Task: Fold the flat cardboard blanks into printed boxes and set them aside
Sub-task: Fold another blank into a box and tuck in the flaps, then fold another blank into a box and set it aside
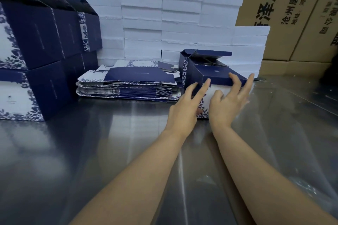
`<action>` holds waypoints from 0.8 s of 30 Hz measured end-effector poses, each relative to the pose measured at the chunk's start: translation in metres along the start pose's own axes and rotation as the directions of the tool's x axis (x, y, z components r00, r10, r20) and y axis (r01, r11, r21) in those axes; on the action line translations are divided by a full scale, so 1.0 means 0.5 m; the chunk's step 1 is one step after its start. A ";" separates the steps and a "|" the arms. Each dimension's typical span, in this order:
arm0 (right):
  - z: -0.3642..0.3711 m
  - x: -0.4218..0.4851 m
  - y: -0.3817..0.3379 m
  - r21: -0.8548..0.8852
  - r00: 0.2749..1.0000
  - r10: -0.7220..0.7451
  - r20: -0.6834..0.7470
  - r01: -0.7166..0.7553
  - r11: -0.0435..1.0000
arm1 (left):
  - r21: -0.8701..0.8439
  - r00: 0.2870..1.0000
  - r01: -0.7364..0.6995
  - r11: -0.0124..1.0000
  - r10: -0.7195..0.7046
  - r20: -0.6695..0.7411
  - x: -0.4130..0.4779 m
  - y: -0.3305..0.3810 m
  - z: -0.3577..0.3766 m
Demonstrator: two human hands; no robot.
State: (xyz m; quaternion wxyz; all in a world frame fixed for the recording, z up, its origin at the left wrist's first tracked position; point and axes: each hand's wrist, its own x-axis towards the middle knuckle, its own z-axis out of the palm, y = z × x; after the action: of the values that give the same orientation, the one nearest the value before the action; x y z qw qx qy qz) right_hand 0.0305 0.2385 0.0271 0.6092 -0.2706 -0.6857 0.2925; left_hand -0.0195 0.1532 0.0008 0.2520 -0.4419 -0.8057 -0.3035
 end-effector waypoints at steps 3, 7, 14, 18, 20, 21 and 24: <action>-0.020 -0.019 -0.017 -0.053 0.998 -0.055 0.025 0.056 0.997 | -0.172 0.999 0.042 0.984 -0.041 0.008 -0.011 0.009 -0.024; -0.052 -0.059 -0.045 -0.163 0.963 -0.251 0.097 0.265 0.951 | -0.629 0.951 0.219 0.746 -0.306 -0.032 -0.045 0.018 -0.065; -0.088 -0.166 -0.131 -0.081 0.722 -0.426 0.545 0.551 0.831 | -0.521 0.842 0.408 0.749 -0.530 -0.102 -0.138 -0.076 -0.187; -0.067 -0.250 -0.188 -0.056 0.579 -0.431 0.692 0.638 0.768 | -0.486 0.694 0.575 0.658 -0.707 -0.135 -0.176 -0.153 -0.253; -0.041 -0.270 -0.203 -0.050 0.519 -0.377 0.767 0.635 0.771 | -0.500 0.653 0.607 0.618 -0.746 -0.129 -0.179 -0.155 -0.262; -0.027 -0.272 -0.205 -0.059 0.510 -0.348 0.787 0.623 0.780 | -0.458 0.668 0.625 0.632 -0.737 -0.106 -0.177 -0.148 -0.263; 0.018 -0.262 -0.200 -0.107 0.569 -0.301 0.766 0.574 0.812 | -0.340 0.727 0.640 0.689 -0.687 -0.023 -0.169 -0.127 -0.260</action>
State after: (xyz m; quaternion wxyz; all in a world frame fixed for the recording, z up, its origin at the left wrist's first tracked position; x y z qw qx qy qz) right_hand 0.0345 0.0742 0.0107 0.2876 -0.0546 -0.9523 0.0861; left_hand -0.0160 -0.0135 0.0162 0.1118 -0.1298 -0.8317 -0.5281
